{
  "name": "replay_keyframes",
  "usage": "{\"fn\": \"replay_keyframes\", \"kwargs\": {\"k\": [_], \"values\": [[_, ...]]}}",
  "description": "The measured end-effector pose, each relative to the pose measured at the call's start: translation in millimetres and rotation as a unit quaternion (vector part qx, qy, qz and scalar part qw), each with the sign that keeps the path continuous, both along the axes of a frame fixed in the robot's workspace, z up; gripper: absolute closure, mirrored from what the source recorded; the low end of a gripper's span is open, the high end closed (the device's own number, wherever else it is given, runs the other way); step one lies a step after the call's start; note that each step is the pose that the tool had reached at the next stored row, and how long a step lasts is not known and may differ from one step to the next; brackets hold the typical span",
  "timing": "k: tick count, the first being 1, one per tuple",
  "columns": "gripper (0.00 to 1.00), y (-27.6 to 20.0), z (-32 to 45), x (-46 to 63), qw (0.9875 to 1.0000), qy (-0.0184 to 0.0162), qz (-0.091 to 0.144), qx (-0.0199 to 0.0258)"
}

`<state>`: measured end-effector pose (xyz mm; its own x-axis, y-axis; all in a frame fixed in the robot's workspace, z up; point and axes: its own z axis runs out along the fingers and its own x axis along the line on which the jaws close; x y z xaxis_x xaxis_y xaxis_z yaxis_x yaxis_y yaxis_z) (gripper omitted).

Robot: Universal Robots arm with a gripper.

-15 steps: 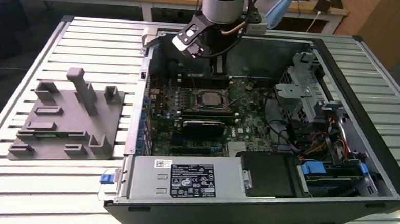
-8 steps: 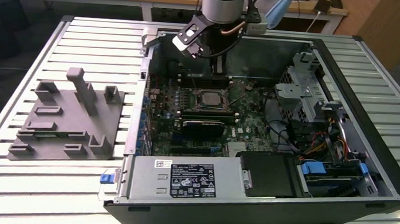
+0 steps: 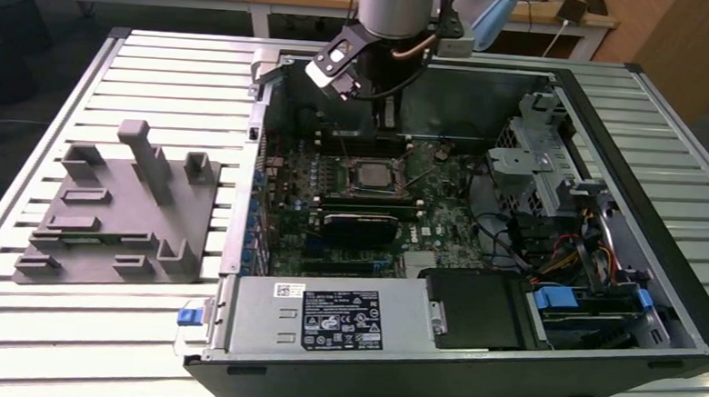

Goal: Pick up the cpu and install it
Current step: 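Close the cpu cover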

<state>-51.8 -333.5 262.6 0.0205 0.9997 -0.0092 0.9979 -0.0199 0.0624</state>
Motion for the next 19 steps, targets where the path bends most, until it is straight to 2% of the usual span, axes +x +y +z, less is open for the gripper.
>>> {"fn": "replay_keyframes", "kwargs": {"k": [3,10,19], "values": [[0.89,0.0,7.3,0.0,1.0,0.0,0.0,0.0],[0.89,0.0,8.2,1.7,1.0,0.0,0.0,0.0],[0.89,0.0,8.1,30.8,1.0,0.0012,0.0,0.0]]}}
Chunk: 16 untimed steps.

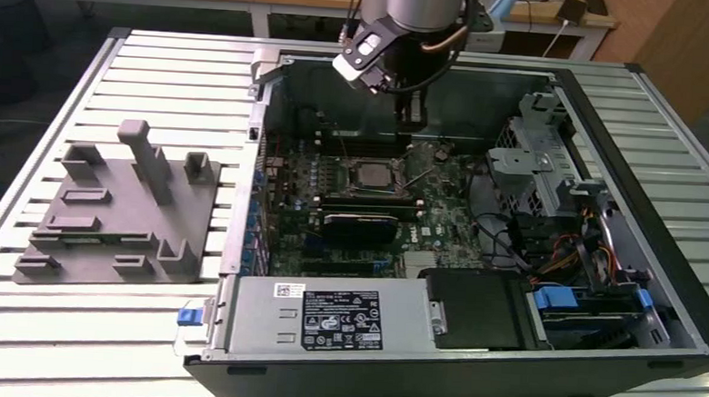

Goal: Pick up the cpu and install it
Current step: 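Close the cpu cover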

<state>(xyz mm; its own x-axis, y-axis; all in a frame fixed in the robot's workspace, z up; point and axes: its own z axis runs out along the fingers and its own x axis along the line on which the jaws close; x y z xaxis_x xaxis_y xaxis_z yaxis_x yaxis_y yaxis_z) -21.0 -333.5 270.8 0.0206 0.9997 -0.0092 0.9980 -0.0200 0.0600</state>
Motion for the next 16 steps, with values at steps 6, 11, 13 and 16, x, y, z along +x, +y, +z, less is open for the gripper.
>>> {"fn": "replay_keyframes", "kwargs": {"k": [6,11,13,16], "values": [[0.89,0.0,0.0,22.8,1.0,0.0009,0.0,0.0001],[0.89,0.0,0.0,41.1,1.0,0.0017,0.0,0.0001],[0.89,0.0,0.0,48.3,1.0,0.002,0.0,0.0001],[0.89,0.0,-0.1,56.6,1.0,0.0024,0.0,0.0001]]}}
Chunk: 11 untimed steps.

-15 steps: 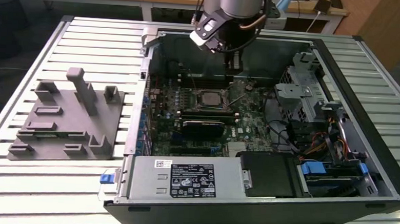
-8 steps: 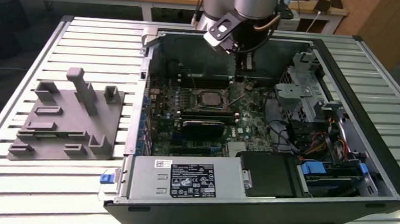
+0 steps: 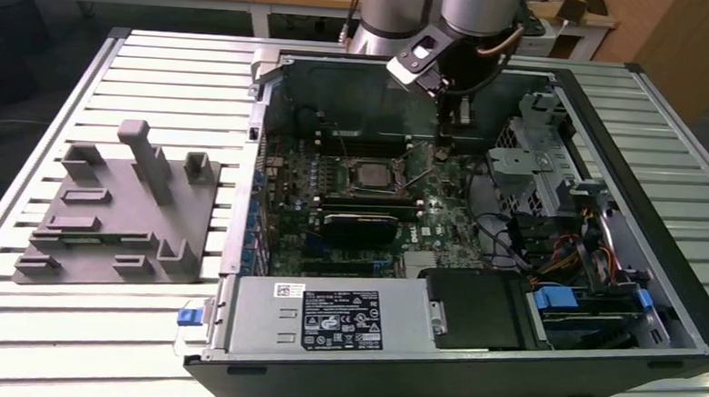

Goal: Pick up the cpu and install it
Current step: 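Close the cpu cover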

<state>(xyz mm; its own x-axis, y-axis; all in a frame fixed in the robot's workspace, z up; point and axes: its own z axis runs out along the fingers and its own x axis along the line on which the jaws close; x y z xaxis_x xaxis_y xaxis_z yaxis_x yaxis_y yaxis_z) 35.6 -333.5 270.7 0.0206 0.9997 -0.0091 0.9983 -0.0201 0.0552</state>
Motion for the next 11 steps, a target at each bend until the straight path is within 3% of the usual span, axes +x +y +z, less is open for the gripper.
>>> {"fn": "replay_keyframes", "kwargs": {"k": [11], "values": [[0.89,-0.1,-11.1,8.9,1.0,0.001,0.0,0.0]]}}
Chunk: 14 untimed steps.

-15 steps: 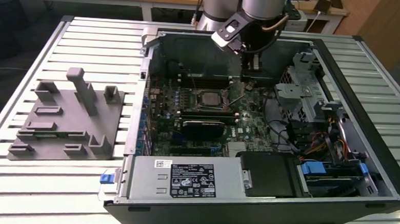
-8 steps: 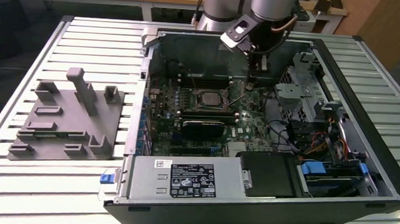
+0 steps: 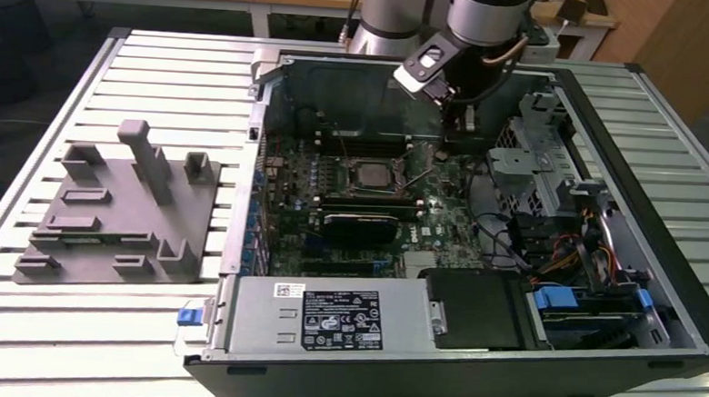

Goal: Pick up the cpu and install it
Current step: 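Close the cpu cover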

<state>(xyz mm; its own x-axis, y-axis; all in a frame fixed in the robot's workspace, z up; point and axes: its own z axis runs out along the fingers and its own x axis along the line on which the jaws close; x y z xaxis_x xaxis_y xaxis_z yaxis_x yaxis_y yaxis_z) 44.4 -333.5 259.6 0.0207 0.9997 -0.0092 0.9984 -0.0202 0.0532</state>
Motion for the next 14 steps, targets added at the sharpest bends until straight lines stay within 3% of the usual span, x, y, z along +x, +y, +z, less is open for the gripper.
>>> {"fn": "replay_keyframes", "kwargs": {"k": [9,14], "values": [[0.89,-0.1,-15.6,3.5,1.0,0.0061,0.0,0.0],[0.89,-0.1,-19.9,2.8,1.0,0.0066,0.0,0.0]]}}
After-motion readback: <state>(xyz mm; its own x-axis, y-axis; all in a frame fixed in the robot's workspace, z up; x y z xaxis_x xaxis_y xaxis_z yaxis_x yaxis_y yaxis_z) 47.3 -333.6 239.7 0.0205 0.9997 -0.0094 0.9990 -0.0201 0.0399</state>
